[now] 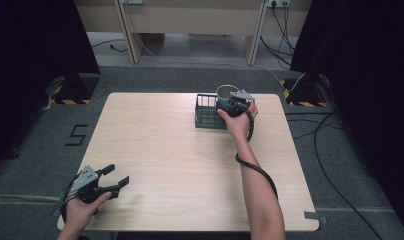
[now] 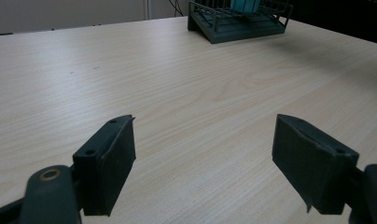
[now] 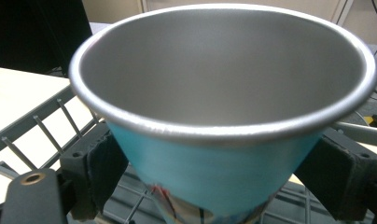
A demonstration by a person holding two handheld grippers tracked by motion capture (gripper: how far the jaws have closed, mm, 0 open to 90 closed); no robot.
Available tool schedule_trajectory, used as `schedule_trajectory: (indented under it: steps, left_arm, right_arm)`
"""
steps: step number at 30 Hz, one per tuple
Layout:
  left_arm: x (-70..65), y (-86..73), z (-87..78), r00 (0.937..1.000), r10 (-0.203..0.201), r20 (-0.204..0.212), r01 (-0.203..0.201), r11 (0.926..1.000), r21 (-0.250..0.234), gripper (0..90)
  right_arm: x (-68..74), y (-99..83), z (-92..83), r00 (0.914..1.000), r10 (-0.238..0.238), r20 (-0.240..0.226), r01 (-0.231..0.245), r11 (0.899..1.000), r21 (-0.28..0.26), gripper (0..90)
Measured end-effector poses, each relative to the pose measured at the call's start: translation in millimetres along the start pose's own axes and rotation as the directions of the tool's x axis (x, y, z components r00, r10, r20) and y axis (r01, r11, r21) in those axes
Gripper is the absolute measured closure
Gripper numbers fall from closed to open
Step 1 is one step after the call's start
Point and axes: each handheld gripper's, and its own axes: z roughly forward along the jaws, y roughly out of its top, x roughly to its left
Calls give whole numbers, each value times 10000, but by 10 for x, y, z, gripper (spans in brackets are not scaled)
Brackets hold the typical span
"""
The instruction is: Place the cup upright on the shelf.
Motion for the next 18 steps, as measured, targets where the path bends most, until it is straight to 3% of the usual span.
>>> schedule_trajectory:
  steps: [18]
  left_arm:
    - [-2, 1, 2, 10000, 20, -26, -20, 10000, 14, 208]
  right_arm:
    - [43, -45, -202, 9999, -104, 35, 105, 9999, -131, 147]
